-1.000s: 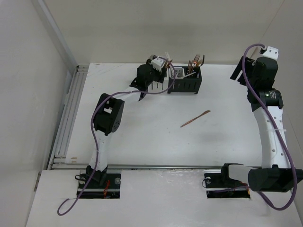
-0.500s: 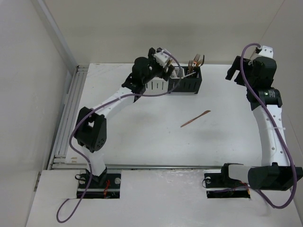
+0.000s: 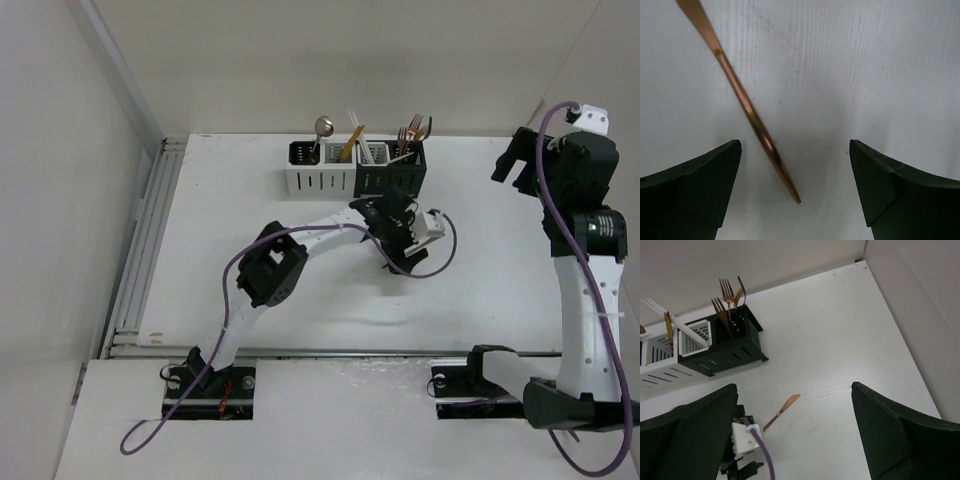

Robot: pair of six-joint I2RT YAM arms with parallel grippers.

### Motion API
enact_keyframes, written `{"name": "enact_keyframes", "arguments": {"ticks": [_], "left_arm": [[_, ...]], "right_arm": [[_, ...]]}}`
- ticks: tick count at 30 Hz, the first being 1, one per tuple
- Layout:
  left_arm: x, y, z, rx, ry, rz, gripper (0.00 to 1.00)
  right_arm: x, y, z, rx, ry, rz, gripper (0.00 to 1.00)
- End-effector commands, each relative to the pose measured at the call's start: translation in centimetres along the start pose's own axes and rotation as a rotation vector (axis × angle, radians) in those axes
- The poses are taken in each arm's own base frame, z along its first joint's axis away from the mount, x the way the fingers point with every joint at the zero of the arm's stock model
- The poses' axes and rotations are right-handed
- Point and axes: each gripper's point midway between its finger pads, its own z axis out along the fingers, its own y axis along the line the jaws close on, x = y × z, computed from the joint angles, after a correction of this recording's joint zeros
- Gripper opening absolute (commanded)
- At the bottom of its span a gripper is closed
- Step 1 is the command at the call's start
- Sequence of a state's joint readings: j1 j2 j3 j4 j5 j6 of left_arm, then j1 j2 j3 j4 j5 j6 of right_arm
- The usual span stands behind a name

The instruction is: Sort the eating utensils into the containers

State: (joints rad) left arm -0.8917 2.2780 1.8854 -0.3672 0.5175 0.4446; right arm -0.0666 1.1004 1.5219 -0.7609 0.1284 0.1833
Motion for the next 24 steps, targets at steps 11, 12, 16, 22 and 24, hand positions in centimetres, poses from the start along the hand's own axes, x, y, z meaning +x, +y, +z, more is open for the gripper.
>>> {"name": "enact_keyframes", "arguments": {"ticks": [11, 12, 16, 22, 24], "left_arm": [[1.0, 3.2, 2.2, -0.239, 0.147, -0.100, 0.89], [1.6, 3.1, 2.4, -0.232, 0.166, -0.097, 0.89], [2.1, 2.7, 3.0, -0.276, 0.217, -0.017, 0.87], [4.6, 1.8, 4.9, -0.269, 0.272, 0.044, 0.77], [5.5, 1.1, 5.3, -0.255, 0.294, 0.046, 0.45]], "right_arm": [[-0.7, -1.4, -5.9, 0.018, -0.105, 0.019, 1.00], [-0.8, -1.4, -6.2, 0.016, -0.113, 0.020, 1.00], [-0.6, -1.5, -6.4, 0.016, -0.114, 0.020, 1.00], [-0.6, -1.5, -6.4, 0.016, -0.114, 0.020, 1.00], [-1.1, -1.6, -6.9, 0.022, -0.133, 0.024, 1.00]]}}
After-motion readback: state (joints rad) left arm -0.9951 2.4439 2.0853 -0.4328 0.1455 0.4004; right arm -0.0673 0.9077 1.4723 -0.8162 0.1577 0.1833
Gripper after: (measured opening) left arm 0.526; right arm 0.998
